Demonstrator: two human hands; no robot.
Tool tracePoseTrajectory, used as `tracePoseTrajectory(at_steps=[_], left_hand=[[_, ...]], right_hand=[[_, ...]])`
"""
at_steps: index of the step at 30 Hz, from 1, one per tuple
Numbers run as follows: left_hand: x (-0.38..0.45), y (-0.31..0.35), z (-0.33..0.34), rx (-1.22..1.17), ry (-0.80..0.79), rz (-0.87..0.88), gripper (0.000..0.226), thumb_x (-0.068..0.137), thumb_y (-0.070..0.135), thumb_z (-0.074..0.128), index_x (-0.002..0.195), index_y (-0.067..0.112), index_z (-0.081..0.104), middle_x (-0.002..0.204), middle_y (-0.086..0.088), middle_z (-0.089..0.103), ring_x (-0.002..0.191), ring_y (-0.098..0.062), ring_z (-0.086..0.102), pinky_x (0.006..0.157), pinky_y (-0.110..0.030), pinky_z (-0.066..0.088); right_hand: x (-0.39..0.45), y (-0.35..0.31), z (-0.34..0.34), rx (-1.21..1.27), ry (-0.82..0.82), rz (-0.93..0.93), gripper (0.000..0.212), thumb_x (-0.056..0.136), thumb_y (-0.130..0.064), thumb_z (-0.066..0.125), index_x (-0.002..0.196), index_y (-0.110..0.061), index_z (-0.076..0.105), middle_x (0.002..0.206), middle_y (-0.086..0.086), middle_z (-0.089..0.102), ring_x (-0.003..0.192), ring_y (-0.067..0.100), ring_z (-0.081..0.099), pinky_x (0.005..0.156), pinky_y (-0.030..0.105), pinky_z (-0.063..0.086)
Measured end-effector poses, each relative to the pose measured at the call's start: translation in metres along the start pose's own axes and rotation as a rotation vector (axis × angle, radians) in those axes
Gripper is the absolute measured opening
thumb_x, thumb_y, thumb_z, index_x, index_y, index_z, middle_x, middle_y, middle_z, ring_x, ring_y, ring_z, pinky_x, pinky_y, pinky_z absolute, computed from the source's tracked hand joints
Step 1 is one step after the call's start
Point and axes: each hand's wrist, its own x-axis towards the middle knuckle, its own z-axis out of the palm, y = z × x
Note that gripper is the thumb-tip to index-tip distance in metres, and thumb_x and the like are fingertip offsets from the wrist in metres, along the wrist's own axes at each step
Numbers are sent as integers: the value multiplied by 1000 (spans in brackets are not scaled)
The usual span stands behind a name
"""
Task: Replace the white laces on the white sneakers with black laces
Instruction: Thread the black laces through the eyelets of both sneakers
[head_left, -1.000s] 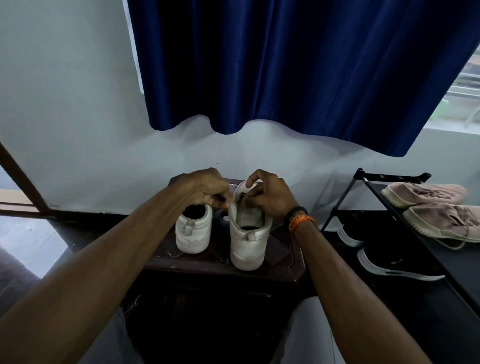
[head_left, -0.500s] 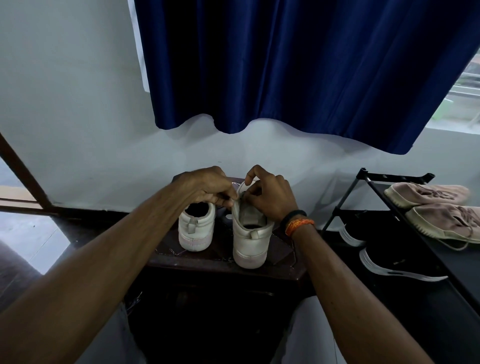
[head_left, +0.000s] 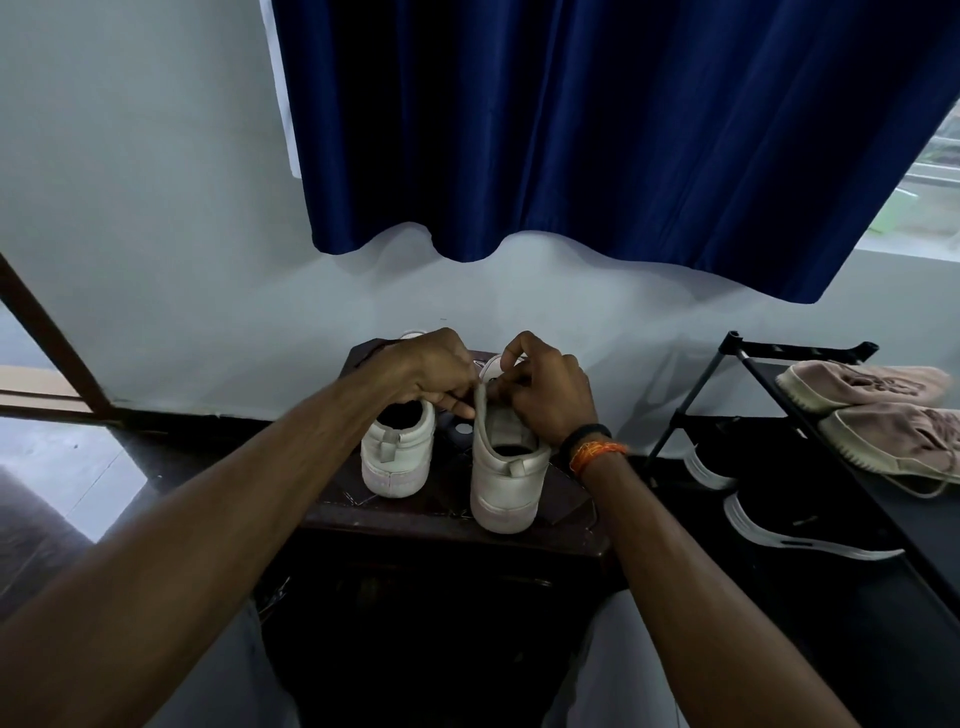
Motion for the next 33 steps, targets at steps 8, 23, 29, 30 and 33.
tracePoseTrajectory(at_steps=[8,23,29,30,33], left_hand=[[6,0,6,244,88,37,13,90,-3,56,94,-3,68,83,-12,77,70,-26,77,92,-47,58],[5,3,-2,0,163,-73,20,89,6,61,100,-11,62,83,-20,75,69,-32,76,82,-42,62],[-5,11,-10,-26,216,-67,19,94,0,43,110,-8,50,93,-25,69,69,-31,76,76,-38,63],[-8,13,-15,-44,233,-66,25,93,-2,38,116,-8,46,95,-28,68,69,-32,76,75,-37,63],[-12,12,-35,-159,280,-51,44,93,-5,36,137,-12,35,98,-32,66,69,-31,76,64,-33,62]], right_hand=[[0,9,0,-20,-60,-41,22,82,-7,73,96,-21,64,84,-8,74,72,-2,62,61,-1,37],[-11,13,4,-160,156,106,7,76,-21,75,81,-25,76,95,0,72,89,20,66,73,25,47],[-13,11,6,-168,188,200,29,81,-15,62,108,-17,71,110,13,63,101,33,60,76,29,44],[-13,10,6,-175,193,220,30,81,-16,62,111,-18,69,113,13,61,105,35,57,78,32,47],[-13,9,6,-169,215,280,36,79,-18,62,115,-20,65,119,11,56,112,35,52,84,40,50]])
